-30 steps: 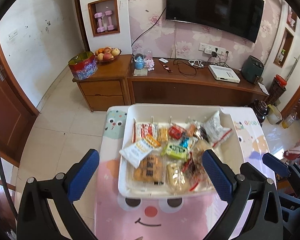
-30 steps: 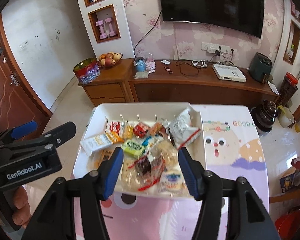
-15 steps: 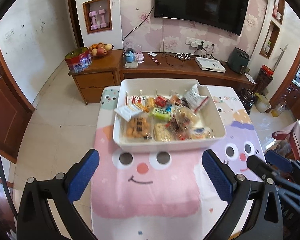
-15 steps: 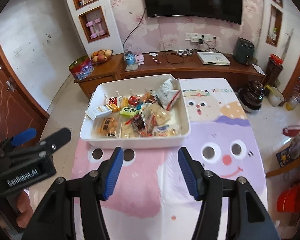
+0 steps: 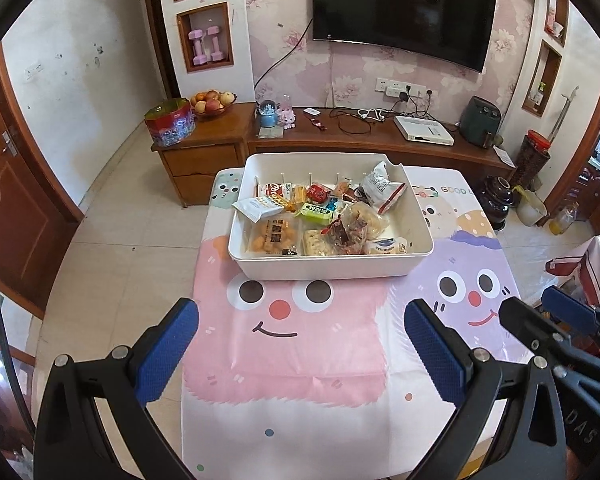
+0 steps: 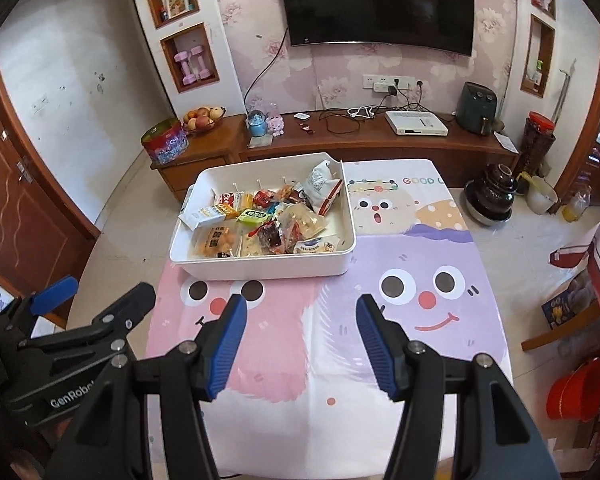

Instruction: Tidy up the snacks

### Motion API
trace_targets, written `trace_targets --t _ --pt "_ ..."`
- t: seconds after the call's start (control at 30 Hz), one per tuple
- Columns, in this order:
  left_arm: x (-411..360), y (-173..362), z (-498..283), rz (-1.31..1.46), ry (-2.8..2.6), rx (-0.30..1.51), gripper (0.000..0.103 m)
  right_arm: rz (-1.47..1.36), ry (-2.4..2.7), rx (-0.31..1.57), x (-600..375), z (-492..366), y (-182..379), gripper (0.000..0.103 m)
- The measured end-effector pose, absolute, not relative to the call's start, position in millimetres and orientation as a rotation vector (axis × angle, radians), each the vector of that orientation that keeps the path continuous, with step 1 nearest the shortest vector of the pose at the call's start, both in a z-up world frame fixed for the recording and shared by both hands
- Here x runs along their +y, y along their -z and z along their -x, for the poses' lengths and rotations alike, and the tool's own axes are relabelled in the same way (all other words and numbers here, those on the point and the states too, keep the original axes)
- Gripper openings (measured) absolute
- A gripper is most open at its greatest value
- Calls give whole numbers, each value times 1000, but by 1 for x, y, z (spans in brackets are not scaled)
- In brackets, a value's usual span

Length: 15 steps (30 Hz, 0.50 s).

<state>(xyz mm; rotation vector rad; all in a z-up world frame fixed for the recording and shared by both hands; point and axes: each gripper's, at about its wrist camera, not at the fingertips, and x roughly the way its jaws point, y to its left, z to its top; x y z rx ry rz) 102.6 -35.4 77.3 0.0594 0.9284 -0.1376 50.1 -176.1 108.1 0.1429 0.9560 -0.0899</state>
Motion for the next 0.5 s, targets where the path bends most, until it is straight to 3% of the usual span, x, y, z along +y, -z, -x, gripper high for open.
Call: trace_targets --t 0.5 --pt "-38 -73 -93 -73 103 979 102 -163 52 987 -182 -41 -103 58"
